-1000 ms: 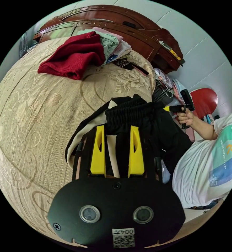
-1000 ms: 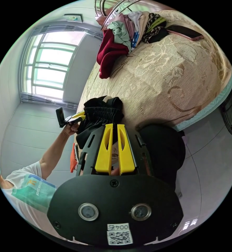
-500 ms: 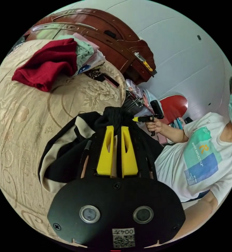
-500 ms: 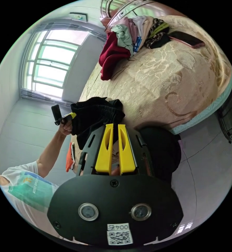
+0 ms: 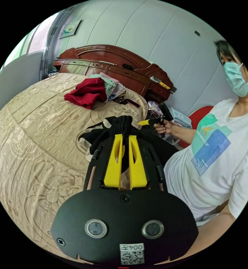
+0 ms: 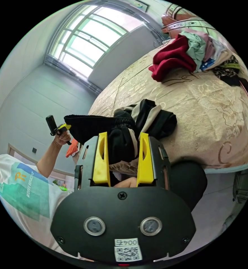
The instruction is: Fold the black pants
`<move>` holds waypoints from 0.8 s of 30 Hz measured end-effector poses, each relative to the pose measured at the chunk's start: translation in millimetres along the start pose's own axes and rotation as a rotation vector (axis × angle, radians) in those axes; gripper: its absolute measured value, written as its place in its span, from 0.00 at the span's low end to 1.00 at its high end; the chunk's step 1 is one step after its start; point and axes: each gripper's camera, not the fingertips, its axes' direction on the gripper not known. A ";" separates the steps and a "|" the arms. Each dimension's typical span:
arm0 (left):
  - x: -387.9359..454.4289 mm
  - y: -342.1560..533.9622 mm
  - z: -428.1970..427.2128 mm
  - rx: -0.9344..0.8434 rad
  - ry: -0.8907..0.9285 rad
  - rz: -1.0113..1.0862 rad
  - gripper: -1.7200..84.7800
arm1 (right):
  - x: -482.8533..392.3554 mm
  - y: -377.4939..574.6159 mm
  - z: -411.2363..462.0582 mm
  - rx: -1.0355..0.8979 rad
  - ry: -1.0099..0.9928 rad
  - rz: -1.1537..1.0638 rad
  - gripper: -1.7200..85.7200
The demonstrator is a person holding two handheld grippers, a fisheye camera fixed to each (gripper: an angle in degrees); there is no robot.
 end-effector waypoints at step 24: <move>95.8 68.7 -67.6 0.217 -0.115 -0.333 0.05 | -227.7 -182.8 106.9 -0.246 0.570 -0.424 0.11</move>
